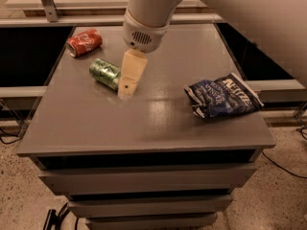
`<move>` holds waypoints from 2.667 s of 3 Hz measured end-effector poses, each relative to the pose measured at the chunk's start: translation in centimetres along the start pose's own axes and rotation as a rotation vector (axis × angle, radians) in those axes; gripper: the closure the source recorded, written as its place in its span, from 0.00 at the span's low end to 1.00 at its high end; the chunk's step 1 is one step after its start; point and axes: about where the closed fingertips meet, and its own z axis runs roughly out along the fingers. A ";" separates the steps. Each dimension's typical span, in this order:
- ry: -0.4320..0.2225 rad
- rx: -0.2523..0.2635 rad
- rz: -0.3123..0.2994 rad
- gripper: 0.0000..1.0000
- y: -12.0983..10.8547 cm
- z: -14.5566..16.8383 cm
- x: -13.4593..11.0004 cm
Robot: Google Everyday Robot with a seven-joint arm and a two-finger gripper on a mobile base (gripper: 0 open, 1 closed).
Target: Place green can upright
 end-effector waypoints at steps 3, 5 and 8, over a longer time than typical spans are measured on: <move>0.052 0.004 -0.009 0.00 -2.7 2.9 -6.6; 0.086 0.030 0.058 0.00 -3.4 3.9 -7.1; 0.134 0.110 0.282 0.00 -5.0 5.4 -7.7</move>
Offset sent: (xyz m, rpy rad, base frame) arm 0.0356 0.0534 -0.0024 -0.0784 0.0103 0.0050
